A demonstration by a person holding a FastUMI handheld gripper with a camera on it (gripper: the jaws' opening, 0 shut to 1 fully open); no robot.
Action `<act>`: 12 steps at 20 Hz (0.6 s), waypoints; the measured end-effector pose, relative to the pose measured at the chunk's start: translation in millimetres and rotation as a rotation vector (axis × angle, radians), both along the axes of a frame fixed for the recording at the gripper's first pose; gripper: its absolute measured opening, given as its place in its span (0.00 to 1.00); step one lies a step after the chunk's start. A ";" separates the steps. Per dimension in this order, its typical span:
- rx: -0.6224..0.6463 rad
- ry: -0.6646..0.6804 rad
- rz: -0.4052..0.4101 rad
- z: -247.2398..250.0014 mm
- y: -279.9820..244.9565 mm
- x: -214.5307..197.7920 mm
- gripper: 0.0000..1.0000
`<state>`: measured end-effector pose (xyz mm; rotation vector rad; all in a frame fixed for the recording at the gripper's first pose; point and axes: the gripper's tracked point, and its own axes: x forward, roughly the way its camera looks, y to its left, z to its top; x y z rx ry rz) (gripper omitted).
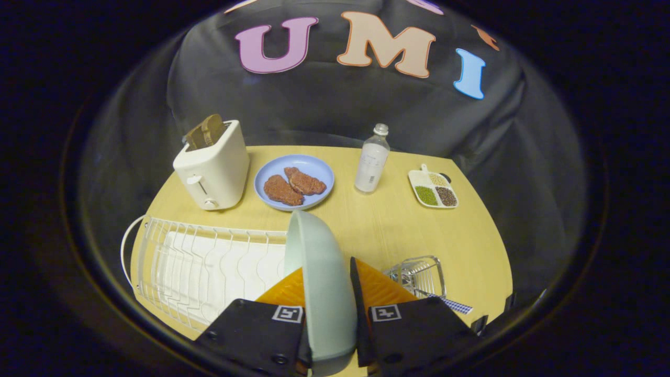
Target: Take the plate from the dish rack, then take the spoon from the basket and place it into the plate.
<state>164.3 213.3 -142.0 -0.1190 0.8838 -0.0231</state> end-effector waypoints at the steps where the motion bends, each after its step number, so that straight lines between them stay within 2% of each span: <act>1: -0.016 -0.005 0.000 3.3 1.0 0.6 0.33; 7: -0.154 -0.081 0.017 35.4 5.4 5.2 0.33; 9: -0.107 -0.085 0.006 42.4 10.0 4.6 0.33; 12: 0.066 -0.090 -0.021 56.0 9.2 6.8 0.33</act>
